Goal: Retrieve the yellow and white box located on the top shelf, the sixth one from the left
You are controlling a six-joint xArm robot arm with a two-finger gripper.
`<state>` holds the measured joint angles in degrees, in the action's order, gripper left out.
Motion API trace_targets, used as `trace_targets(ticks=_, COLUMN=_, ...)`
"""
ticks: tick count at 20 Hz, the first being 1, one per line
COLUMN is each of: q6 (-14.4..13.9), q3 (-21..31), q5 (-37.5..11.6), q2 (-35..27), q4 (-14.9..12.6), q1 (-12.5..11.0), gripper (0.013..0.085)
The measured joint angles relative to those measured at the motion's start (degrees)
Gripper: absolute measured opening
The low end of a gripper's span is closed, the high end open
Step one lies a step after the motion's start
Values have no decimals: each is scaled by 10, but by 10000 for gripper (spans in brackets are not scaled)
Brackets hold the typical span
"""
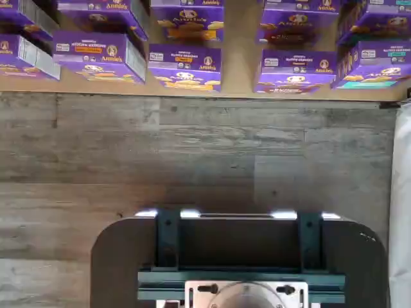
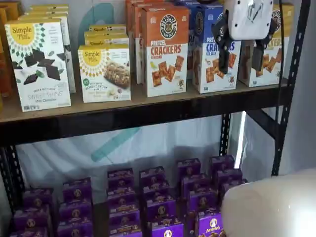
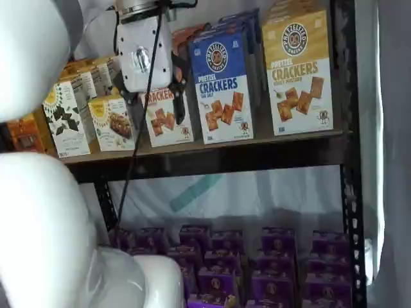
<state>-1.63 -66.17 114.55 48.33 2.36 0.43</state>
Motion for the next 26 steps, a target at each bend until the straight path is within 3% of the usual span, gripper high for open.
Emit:
trace_targets(ticks=3, q6=15, q3=3, q5=-3, q2=2, q4=33, q1=-30, gripper=850)
trace_targets(ticks=7, q6=15, q3=3, q5=-5, q2=3, q4=35, q1=-29, gripper=850)
trace_targets(ticks=9, q6=14, q3=3, q5=-9, q2=3, q4=28, q1=-25, gripper=850)
trace_targets(ticks=12, q6=18, q3=11, q5=-36, q2=7, q4=-11, q1=-13, gripper=850)
trace_targets(ticks=14, q6=37, q3=16, q5=-57, q2=7, q4=-27, q1=-28, gripper=850)
trace_targets(ticks=20, q6=116, q3=31, q5=-130, q2=-4, q4=-43, q1=-108, gripper=850)
trace_targets(ticks=23, q6=174, q3=27, q5=-172, q2=-25, q4=-28, q1=-172, gripper=850)
trace_targets(ticks=26, q6=217, q3=18, q5=-201, q2=-48, q4=-15, q1=-219, gripper=850)
